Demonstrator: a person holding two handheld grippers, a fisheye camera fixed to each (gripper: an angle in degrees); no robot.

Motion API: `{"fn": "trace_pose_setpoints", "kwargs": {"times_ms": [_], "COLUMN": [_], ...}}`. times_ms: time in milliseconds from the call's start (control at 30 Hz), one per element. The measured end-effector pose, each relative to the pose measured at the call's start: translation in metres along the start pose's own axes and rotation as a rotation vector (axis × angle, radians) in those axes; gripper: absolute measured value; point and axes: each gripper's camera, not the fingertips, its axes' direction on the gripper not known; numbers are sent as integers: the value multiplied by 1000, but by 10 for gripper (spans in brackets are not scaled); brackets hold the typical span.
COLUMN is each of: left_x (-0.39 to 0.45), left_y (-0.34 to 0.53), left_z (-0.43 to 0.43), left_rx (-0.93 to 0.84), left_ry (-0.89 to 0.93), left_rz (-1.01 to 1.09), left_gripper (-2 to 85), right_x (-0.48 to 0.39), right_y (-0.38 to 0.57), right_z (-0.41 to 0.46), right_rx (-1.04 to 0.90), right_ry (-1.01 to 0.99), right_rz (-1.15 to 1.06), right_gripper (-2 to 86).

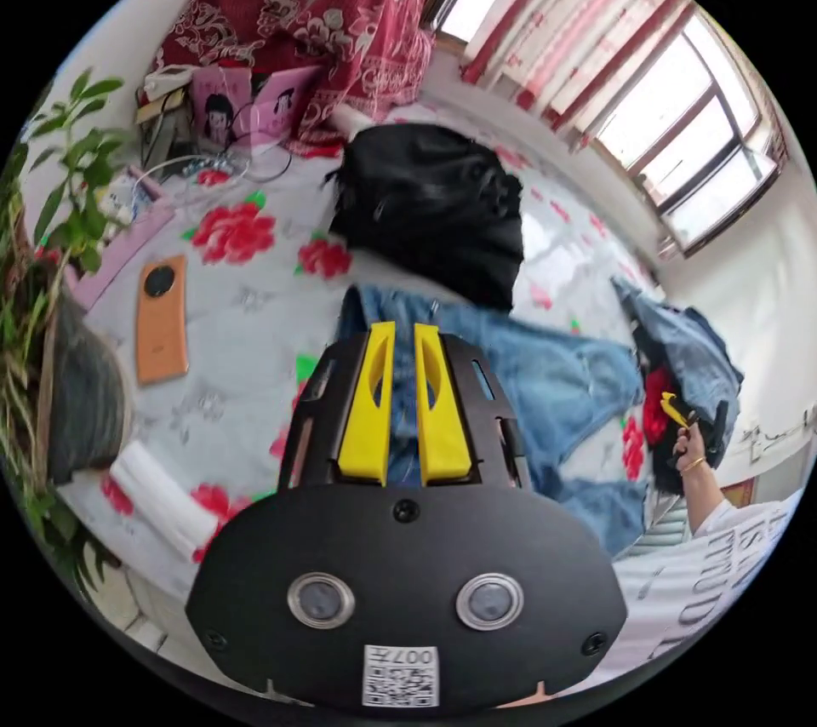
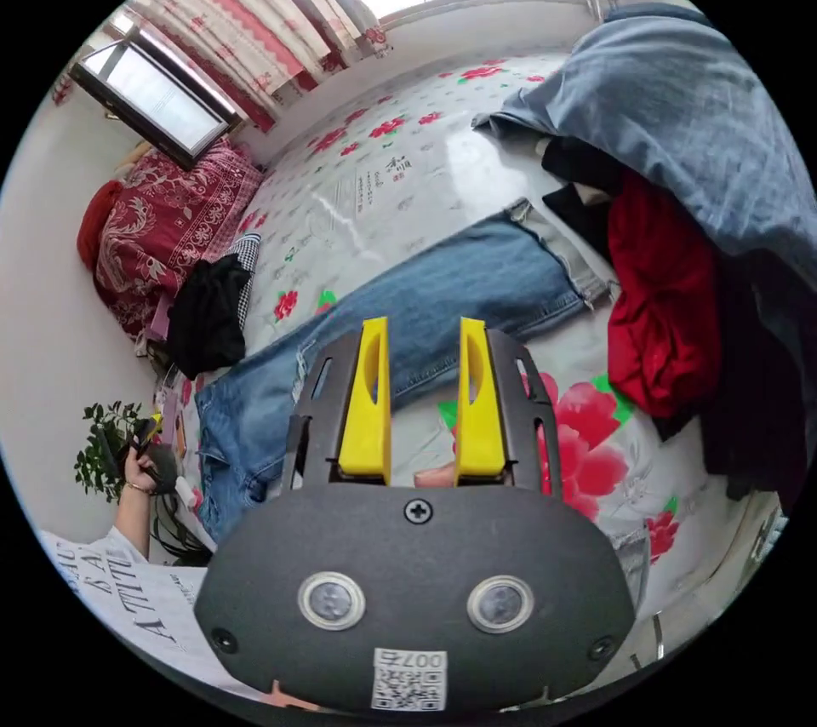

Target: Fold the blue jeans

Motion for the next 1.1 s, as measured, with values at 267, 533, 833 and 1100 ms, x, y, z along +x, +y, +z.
{"fn": "trace_pose_setpoints", "kwargs": {"times_ms": [267, 533, 833, 1100], "left_x": [-24, 0, -26, -39], "left_y": [163, 185, 230, 168], "left_z": [14, 57, 14, -30], "left_rx": [-317, -452, -455, -148], "left_ry": [-293, -462, -350, -192], "left_rz": [-60, 139, -26, -165], "left_gripper": [59, -6, -9, 39], "right_x": [58, 80, 127, 27], "right_y": [156, 196, 176, 75], "right_z": [5, 43, -2, 29], "right_rx": [-271, -413, -301, -118], "right_ry": [325, 412, 443, 156], "right_rz": [26, -98, 90, -128], "right_gripper": [111, 123, 124, 117]}}
